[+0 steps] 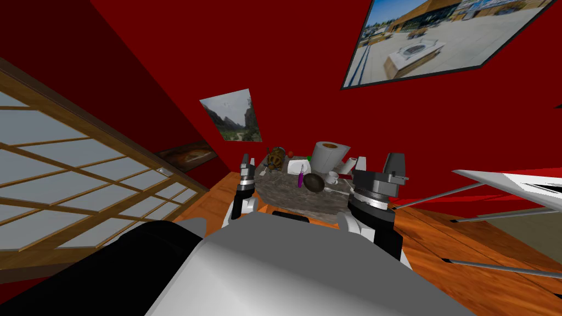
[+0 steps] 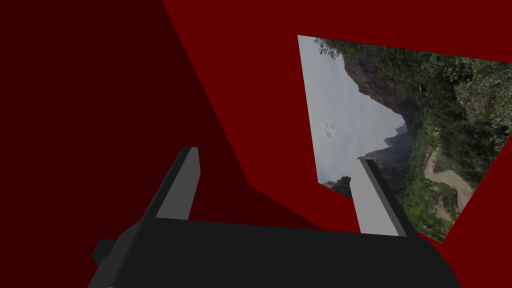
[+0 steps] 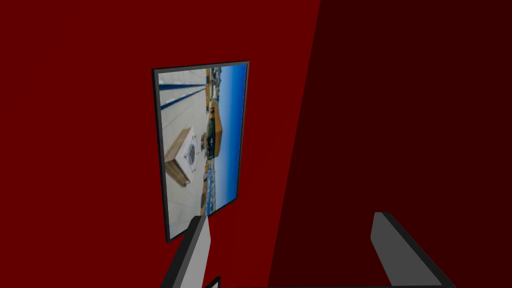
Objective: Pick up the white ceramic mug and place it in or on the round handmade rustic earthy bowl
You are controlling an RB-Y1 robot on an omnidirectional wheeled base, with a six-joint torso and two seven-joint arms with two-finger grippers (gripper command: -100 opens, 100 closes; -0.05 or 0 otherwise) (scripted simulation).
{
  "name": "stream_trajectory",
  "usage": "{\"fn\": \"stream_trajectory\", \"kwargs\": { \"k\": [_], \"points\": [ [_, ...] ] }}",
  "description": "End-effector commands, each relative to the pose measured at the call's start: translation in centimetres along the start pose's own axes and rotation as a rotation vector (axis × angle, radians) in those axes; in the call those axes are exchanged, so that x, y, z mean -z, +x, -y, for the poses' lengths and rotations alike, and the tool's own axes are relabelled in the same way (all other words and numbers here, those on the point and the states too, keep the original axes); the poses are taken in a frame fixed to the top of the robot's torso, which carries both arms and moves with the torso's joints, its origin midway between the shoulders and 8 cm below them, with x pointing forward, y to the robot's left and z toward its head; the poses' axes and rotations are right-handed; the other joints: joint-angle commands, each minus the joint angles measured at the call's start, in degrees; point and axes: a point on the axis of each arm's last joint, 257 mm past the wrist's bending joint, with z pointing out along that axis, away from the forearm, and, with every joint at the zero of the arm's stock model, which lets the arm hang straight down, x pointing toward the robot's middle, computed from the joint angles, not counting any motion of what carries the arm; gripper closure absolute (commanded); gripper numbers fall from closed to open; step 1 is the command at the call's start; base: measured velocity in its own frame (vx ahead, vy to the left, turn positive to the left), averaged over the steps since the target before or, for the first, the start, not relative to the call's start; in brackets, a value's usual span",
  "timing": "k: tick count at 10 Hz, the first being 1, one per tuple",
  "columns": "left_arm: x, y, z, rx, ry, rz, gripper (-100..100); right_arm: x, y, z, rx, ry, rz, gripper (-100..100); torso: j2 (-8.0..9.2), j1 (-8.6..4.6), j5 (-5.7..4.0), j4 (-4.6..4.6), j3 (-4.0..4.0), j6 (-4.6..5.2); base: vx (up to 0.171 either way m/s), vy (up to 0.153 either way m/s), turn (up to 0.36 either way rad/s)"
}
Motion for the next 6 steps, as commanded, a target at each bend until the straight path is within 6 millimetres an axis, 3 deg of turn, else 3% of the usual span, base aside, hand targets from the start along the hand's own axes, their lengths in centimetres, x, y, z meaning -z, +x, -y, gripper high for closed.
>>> {"fn": "stream_trajectory", "kwargs": {
  "k": [1, 6],
  "points": [
    [0.0, 0.0, 0.0, 0.0, 0.0, 0.0, 0, 0.0, 1.0, 0.2, 0.013, -0.005, -0.052, -100, 0.0, 0.0, 0.0, 0.0, 0.0, 0.0, -0.034, 0.012, -0.005],
    [0.0, 0.0, 0.0, 0.0, 0.0, 0.0, 0, 0.2, 5.3, 1.3, 0.08, -0.034, -0.24, -100, 0.49, 0.14, 0.03, 0.12, 0.29, 0.0, -0.121, 0.028, -0.008]
  ]
}}
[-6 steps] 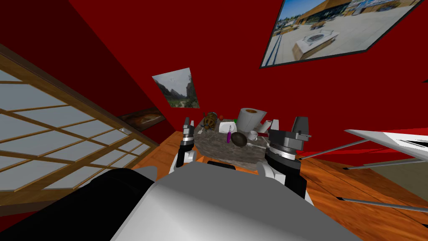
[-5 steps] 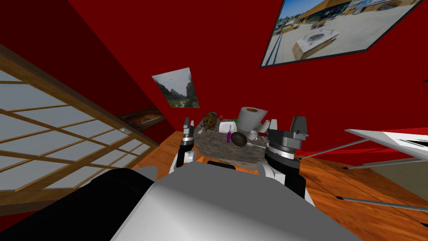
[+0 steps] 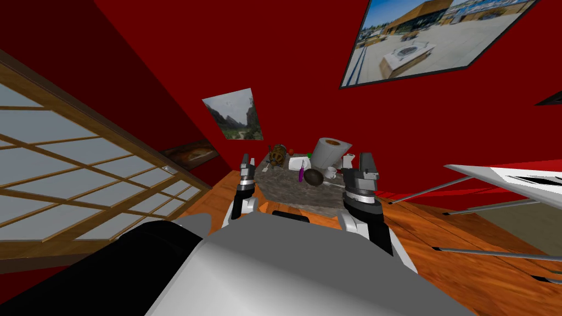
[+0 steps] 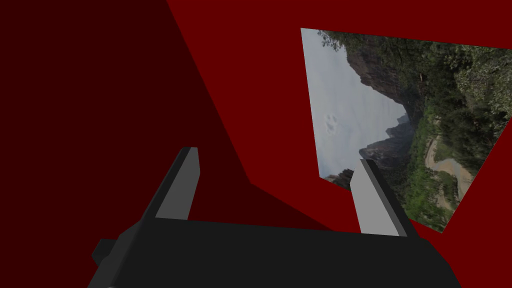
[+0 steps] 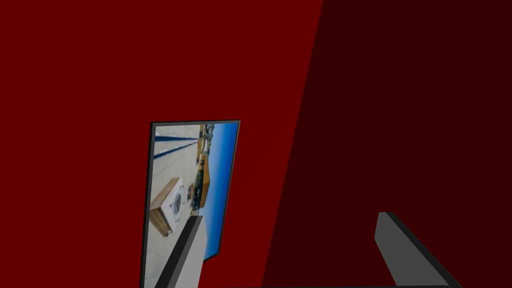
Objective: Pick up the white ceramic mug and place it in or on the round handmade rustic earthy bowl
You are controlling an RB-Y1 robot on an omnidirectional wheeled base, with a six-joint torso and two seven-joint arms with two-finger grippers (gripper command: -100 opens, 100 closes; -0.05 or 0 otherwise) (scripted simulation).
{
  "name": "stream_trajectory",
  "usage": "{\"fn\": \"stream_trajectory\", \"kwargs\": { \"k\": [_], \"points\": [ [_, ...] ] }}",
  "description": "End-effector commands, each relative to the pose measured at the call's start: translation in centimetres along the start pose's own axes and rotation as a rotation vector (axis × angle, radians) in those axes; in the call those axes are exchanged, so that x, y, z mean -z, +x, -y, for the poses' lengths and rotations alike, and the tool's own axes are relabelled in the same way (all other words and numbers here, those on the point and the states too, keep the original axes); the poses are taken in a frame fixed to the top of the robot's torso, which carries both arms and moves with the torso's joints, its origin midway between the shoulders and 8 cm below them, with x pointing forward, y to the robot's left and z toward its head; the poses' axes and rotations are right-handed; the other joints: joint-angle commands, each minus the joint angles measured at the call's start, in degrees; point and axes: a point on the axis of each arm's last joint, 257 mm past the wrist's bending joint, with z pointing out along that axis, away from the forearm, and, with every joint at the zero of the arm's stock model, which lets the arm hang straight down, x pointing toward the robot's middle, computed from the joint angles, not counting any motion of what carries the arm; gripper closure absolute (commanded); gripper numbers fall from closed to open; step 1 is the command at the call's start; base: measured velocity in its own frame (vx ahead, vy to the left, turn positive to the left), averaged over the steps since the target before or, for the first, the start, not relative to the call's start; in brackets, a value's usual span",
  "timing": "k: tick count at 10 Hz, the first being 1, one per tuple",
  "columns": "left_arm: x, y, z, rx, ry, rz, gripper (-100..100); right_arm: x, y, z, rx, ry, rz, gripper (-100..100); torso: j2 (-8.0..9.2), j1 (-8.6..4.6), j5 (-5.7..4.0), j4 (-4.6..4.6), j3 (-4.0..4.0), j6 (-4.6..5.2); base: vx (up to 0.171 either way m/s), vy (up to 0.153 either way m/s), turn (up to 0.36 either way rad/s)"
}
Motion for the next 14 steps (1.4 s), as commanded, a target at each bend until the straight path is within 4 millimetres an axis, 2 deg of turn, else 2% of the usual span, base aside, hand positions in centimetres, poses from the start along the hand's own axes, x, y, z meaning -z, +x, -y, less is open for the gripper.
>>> {"fn": "stream_trajectory", "kwargs": {
  "k": [1, 2, 3, 5, 6, 8, 9, 12, 13, 14],
  "points": [
    [0.0, 0.0, 0.0, 0.0, 0.0, 0.0, 0, -0.2, 1.8, 0.7, 0.036, -0.013, -0.078, -100, 0.0, 0.0, 0.0, 0.0, 0.0, 0.0, -0.155, 0.039, -0.004],
    [0.0, 0.0, 0.0, 0.0, 0.0, 0.0, 0, -0.3, 3.1, 1.2, 0.058, -0.023, -0.129, -100, 0.09, 0.01, 0.0, 0.02, 0.05, 0.0, -0.183, 0.047, -0.002],
    [0.0, 0.0, 0.0, 0.0, 0.0, 0.0, 0, -0.2, 3.2, 1.2, 0.065, -0.024, -0.137, -100, 0.19, 0.03, 0.0, 0.04, 0.11, 0.0, -0.135, 0.032, -0.003],
    [0.0, 0.0, 0.0, 0.0, 0.0, 0.0, 0, -0.2, 6.0, 2.5, 0.122, -0.043, -0.248, -100, 0.15, 0.04, 0.01, 0.03, 0.08, 0.0, -0.18, 0.043, 0.006],
    [0.0, 0.0, 0.0, 0.0, 0.0, 0.0, 0, -0.1, 6.1, 2.5, 0.132, -0.044, -0.256, -100, 0.23, 0.04, 0.01, 0.05, 0.13, 0.0, -0.147, 0.027, 0.004],
    [0.0, 0.0, 0.0, 0.0, 0.0, 0.0, 0, 0.2, 8.8, 4.3, 0.194, -0.061, -0.368, -100, 0.09, 0.0, 0.0, 0.02, 0.05, 0.0, -0.167, 0.038, 0.016],
    [0.0, 0.0, 0.0, 0.0, 0.0, 0.0, 0, 0.3, 9.1, 4.4, 0.214, -0.063, -0.381, -100, 0.21, 0.03, 0.0, 0.05, 0.12, 0.0, -0.152, 0.04, 0.009],
    [0.0, 0.0, 0.0, 0.0, 0.0, 0.0, 0, 0.9, 11.8, 6.6, 0.297, -0.081, -0.502, -100, -0.05, -0.07, -0.01, 0.0, -0.01, 0.01, -0.118, 0.016, 0.018],
    [0.0, 0.0, 0.0, 0.0, 0.0, 0.0, 0, 1.1, 12.0, 6.9, 0.31, -0.078, -0.513, -100, -0.05, -0.1, -0.02, 0.0, -0.02, 0.0, -0.095, 0.005, 0.023],
    [0.0, 0.0, 0.0, 0.0, 0.0, 0.0, 0, 1.6, 13.0, 8.3, 0.351, -0.081, -0.571, -100, -0.1, -0.11, -0.03, -0.01, -0.04, 0.02, -0.123, 0.016, 0.035]
  ]
}}
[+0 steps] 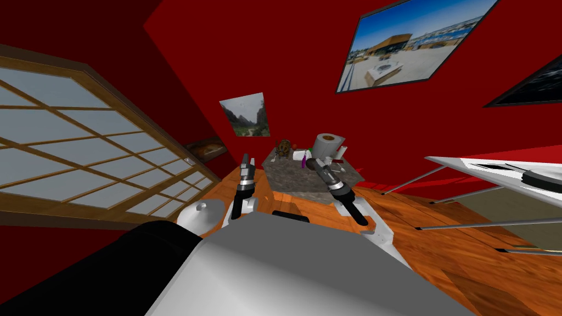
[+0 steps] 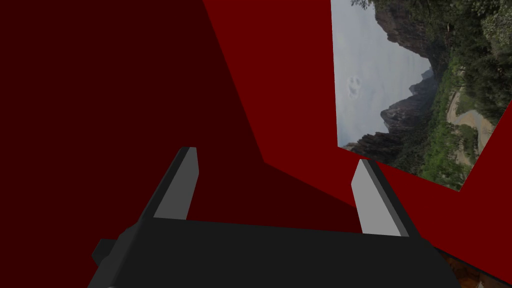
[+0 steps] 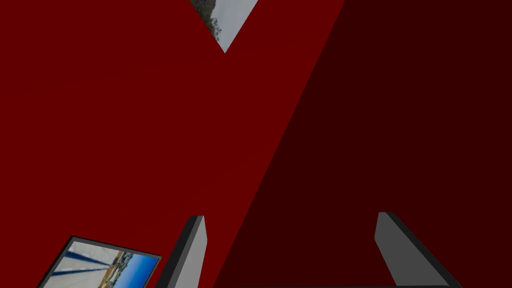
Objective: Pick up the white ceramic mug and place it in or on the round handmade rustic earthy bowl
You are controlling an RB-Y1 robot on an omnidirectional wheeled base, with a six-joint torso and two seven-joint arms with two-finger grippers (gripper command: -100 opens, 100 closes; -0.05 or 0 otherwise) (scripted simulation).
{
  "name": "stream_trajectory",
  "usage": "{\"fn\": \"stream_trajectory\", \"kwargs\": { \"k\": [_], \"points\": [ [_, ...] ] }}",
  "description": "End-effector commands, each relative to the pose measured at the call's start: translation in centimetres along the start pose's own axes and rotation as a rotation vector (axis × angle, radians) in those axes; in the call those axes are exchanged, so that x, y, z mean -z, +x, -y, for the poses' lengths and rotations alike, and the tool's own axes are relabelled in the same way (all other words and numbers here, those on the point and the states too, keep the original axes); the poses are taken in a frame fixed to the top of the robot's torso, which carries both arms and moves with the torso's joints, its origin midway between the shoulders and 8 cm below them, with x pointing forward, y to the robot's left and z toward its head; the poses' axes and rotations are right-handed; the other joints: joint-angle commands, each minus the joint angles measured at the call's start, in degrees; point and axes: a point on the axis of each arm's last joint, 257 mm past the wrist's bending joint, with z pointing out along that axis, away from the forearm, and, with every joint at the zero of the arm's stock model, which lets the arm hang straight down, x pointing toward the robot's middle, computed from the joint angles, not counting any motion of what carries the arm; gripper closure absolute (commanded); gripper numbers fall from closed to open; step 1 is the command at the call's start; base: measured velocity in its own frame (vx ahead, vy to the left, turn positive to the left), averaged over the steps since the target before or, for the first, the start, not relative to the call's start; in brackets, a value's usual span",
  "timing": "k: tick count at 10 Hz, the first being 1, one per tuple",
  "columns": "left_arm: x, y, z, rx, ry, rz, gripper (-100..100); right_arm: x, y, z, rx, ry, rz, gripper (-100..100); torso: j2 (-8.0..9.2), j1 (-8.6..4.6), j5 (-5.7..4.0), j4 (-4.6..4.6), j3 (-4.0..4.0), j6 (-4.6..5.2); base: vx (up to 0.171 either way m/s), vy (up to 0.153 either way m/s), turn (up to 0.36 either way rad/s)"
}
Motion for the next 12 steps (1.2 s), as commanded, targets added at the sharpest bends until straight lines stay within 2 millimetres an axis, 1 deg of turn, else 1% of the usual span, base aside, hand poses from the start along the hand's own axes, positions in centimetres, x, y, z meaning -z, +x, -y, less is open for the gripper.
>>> {"fn": "stream_trajectory", "kwargs": {
  "k": [1, 2, 3, 4, 5, 6, 7, 8, 9, 10, 11, 12],
  "points": [
    [0.0, 0.0, 0.0, 0.0, 0.0, 0.0, 0, -0.1, 1.3, 0.5, 0.033, -0.001, -0.04, -100, 0.0, 0.0, 0.0, 0.0, 0.0, 0.0, -0.104, 0.019, 0.017],
    [0.0, 0.0, 0.0, 0.0, 0.0, 0.0, 0, -0.2, 2.7, 1.4, 0.073, -0.004, -0.098, -100, -0.04, 0.03, 0.0, 0.0, -0.01, 0.01, -0.123, 0.032, 0.044],
    [0.0, 0.0, 0.0, 0.0, 0.0, 0.0, 0, -0.1, 3.1, 1.6, 0.088, -0.002, -0.11, -100, 0.0, 0.07, 0.01, 0.0, 0.0, 0.0, -0.108, 0.023, 0.019],
    [0.0, 0.0, 0.0, 0.0, 0.0, 0.0, 0, -0.2, 4.4, 2.7, 0.131, -0.004, -0.167, -100, -0.04, 0.04, 0.01, 0.0, -0.01, 0.01, -0.105, 0.011, 0.043],
    [0.0, 0.0, 0.0, 0.0, 0.0, 0.0, 0, 0.0, 4.8, 2.9, 0.147, 0.0, -0.181, -100, -0.05, 0.0, 0.0, -0.01, -0.02, 0.0, -0.084, 0.007, 0.026],
    [0.0, 0.0, 0.0, 0.0, 0.0, 0.0, 0, -0.1, 5.9, 3.9, 0.195, -0.006, -0.235, -100, -0.11, -0.02, 0.0, -0.01, -0.05, 0.02, -0.109, 0.009, 0.054],
    [0.0, 0.0, 0.0, 0.0, 0.0, 0.0, 0, 0.3, 6.4, 4.4, 0.208, 0.003, -0.253, -100, -0.06, -0.02, 0.0, -0.01, -0.03, 0.0, -0.089, 0.005, 0.024],
    [0.0, 0.0, 0.0, 0.0, 0.0, 0.0, 0, 0.3, 7.3, 5.5, 0.26, -0.001, -0.305, -100, -0.11, -0.04, -0.01, -0.01, -0.05, 0.02, -0.092, 0.003, 0.054],
    [0.0, 0.0, 0.0, 0.0, 0.0, 0.0, 0, 0.7, 7.9, 6.1, 0.272, 0.009, -0.324, -100, -0.11, -0.05, -0.01, -0.02, -0.06, 0.01, -0.085, 0.012, 0.032],
    [0.0, 0.0, 0.0, 0.0, 0.0, 0.0, 0, 0.9, 8.7, 7.6, 0.324, 0.011, -0.377, -100, -0.13, -0.02, 0.0, -0.02, -0.06, 0.02, -0.086, 0.012, 0.055],
    [0.0, 0.0, 0.0, 0.0, 0.0, 0.0, 0, 1.3, 9.1, 8.0, 0.338, 0.017, -0.394, -100, -0.14, -0.02, 0.0, -0.02, -0.07, 0.01, -0.071, 0.009, 0.038],
    [0.0, 0.0, 0.0, 0.0, 0.0, 0.0, 0, 1.6, 9.8, 9.7, 0.39, 0.024, -0.446, -100, -0.18, -0.03, -0.01, -0.03, -0.09, 0.02, -0.085, 0.0, 0.075]
  ]
}}
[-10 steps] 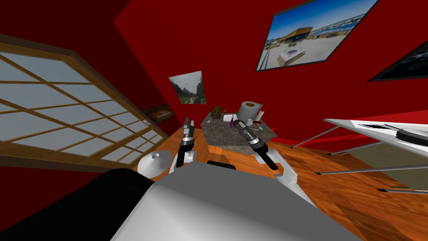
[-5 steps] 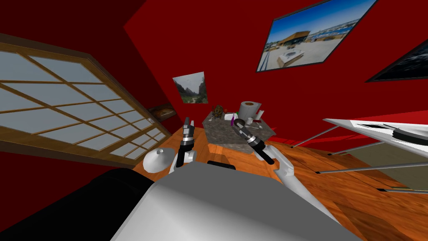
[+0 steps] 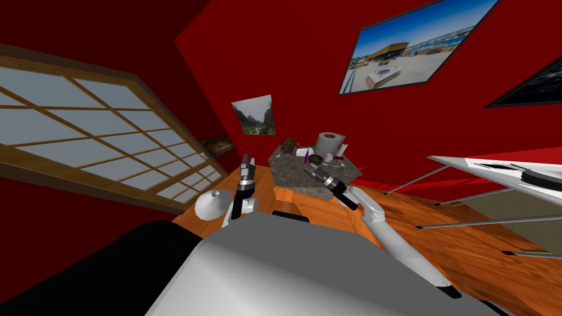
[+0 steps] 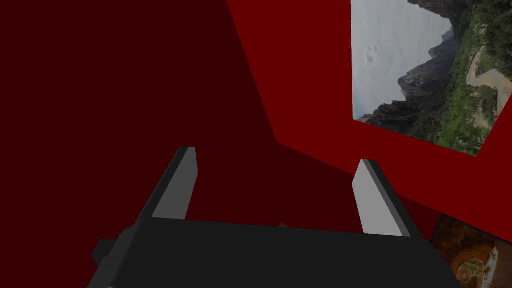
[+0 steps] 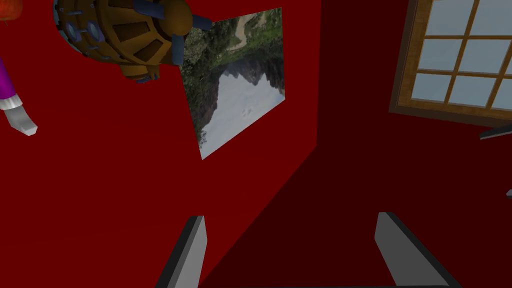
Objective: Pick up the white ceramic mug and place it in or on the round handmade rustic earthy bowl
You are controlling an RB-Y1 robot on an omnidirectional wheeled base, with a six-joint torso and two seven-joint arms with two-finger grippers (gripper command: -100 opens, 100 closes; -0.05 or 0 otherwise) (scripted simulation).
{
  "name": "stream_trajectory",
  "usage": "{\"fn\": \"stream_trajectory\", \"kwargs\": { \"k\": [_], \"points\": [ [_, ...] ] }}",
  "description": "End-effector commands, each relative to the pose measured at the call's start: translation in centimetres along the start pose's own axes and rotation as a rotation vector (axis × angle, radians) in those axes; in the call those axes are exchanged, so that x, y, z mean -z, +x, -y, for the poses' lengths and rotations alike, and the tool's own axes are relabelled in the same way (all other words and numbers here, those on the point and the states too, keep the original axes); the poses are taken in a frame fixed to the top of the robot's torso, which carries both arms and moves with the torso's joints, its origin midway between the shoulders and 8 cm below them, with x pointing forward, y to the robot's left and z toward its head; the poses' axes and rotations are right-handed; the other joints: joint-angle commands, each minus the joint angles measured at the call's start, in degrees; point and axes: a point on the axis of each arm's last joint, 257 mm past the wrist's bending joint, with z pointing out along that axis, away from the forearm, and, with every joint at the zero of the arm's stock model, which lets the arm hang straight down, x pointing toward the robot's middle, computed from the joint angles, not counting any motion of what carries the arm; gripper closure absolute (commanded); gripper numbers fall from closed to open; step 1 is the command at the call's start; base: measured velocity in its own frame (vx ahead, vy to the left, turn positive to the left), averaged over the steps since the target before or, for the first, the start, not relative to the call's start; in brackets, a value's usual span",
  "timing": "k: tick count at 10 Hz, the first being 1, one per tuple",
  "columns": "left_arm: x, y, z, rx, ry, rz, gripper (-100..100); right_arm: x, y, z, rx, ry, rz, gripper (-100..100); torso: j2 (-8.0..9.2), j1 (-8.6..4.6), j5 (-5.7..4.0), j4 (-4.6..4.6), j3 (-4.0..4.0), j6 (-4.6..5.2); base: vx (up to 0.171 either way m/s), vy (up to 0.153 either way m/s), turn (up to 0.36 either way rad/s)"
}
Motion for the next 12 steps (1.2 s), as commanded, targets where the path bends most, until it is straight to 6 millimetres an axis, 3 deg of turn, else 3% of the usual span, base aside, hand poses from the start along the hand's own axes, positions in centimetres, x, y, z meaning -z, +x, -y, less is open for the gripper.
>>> {"fn": "stream_trajectory", "kwargs": {
  "k": [1, 9, 12],
  "points": [
    [0.0, 0.0, 0.0, 0.0, 0.0, 0.0, 0, 0.0, 1.4, 1.1, 0.043, 0.011, -0.047, -100, 0.0, 0.0, 0.0, 0.0, 0.0, 0.0, -0.069, -0.001, 0.035],
    [0.0, 0.0, 0.0, 0.0, 0.0, 0.0, 0, 2.3, 7.4, 9.0, 0.311, 0.084, -0.321, -100, -0.18, -0.08, -0.02, -0.04, -0.1, 0.01, -0.046, -0.009, 0.06],
    [0.0, 0.0, 0.0, 0.0, 0.0, 0.0, 0, 4.1, 8.8, 13.2, 0.44, 0.125, -0.438, -100, -0.27, -0.11, -0.03, -0.05, -0.15, 0.03, -0.013, -0.023, 0.072]
  ]
}}
